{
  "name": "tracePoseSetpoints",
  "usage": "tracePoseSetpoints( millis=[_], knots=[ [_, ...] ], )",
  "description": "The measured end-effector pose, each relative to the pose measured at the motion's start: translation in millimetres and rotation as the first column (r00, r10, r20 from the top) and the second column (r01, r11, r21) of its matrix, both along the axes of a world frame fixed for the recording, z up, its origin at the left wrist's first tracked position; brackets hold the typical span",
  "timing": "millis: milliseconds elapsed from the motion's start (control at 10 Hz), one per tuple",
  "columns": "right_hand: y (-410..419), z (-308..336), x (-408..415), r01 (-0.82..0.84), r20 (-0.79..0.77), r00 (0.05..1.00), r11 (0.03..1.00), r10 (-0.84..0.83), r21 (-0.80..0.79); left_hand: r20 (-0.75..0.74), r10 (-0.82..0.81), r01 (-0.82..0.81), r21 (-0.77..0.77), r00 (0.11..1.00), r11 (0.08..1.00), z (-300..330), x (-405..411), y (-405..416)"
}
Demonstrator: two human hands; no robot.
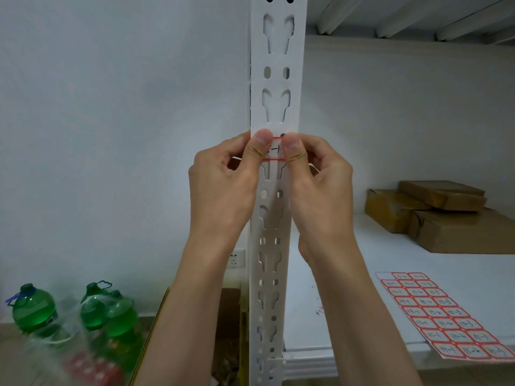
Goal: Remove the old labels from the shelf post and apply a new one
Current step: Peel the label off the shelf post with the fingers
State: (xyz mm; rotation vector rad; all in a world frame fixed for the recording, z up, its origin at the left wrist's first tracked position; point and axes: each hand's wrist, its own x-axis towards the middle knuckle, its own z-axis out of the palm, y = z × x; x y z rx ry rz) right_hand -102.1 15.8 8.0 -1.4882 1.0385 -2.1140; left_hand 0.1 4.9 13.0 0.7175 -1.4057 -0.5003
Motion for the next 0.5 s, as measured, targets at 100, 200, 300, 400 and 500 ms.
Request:
tracePoseSetpoints(
  millis=[100,200,300,400,500],
  knots=[
    [2.6,2.1,-0.1,-0.024,0.021,1.0,0.998,0.023,0.059,0.029,-0.005,0.005,0.012,1.0,1.0,0.5,2.4,1.2],
    [4.8,5.3,-1.0,-0.017,0.029,0.999,0.996,0.014,0.091,0.039,0.01,-0.012,0.038,0.999,0.999,3.3,1.9,5.3],
    [10.3,8.7,-0.2,-0.016,0.04,0.999,0.993,0.011,0.117,0.023,0.027,-0.028,0.074,0.999,0.997,6.2,-0.9,15.0],
    [19.4,8.8,3.7,0.018,0.04,0.999,0.989,-0.024,0.144,0.103,0.032,-0.043,0.107,0.994,0.993,9.1,-0.7,23.9],
    [31.3,16.8,5.5,-0.015,0.058,0.998,0.976,0.003,0.216,0.191,-0.019,-0.017,0.184,0.981,0.983,11.3,9.2,34.6]
  ],
)
